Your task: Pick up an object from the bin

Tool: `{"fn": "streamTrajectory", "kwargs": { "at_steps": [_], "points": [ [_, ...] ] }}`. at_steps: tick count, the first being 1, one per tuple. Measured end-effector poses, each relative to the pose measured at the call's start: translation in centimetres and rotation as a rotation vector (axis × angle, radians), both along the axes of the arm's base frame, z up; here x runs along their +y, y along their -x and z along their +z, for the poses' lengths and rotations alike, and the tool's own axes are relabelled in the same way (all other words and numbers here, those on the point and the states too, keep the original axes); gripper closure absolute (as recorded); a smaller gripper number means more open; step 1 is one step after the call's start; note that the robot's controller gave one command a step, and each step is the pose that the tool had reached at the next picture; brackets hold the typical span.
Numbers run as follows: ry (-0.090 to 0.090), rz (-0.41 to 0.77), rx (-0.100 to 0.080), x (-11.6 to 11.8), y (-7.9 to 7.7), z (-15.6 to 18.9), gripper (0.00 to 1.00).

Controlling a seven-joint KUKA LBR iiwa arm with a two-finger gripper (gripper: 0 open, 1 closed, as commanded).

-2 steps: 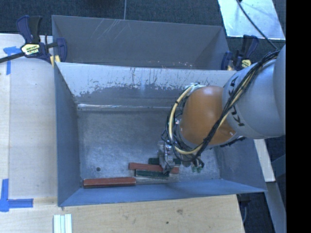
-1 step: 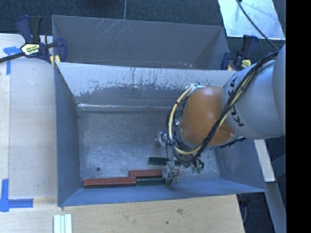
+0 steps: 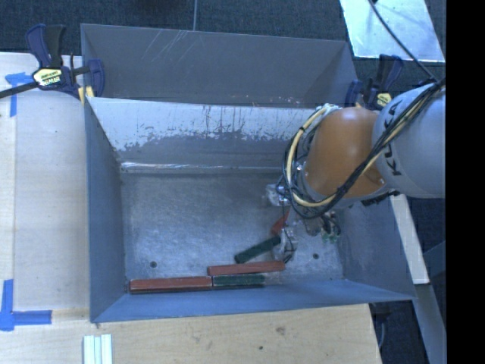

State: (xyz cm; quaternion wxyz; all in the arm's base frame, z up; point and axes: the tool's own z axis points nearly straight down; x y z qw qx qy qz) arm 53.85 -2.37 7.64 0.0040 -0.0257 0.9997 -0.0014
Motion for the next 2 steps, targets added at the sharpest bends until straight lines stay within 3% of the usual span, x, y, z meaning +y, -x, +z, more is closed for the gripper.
{"fn": "streamTrajectory", "kwargs": {
  "at_steps": [1, 2],
  "points": [
    [-0.001, 0.266, 0.002, -1.0, -4.1, -0.6, 0.0],
    [0.0, 0.763, 0.008, 2.2, 0.2, -0.6, 0.0]
  ]
}}
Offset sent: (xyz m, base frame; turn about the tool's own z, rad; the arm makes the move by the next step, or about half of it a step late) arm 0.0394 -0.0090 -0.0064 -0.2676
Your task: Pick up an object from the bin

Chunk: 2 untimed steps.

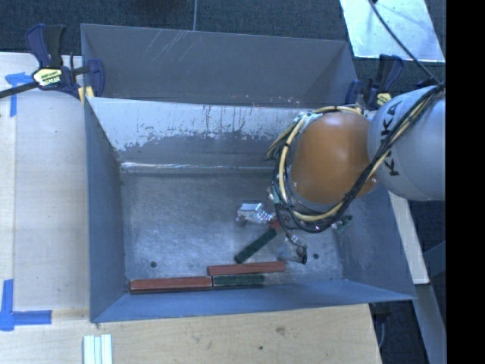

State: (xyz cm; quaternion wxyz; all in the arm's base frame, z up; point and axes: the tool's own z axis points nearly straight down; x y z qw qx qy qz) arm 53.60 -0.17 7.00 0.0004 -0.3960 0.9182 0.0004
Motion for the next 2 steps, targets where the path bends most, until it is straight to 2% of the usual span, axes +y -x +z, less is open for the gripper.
{"fn": "streamTrajectory", "kwargs": {
  "at_steps": [1, 2],
  "points": [
    [-0.001, -0.004, -0.003, 0.0, -0.1, 0.1, 1.0],
    [0.0, 0.064, -0.012, 2.4, -1.1, 15.7, 1.0]
  ]
}}
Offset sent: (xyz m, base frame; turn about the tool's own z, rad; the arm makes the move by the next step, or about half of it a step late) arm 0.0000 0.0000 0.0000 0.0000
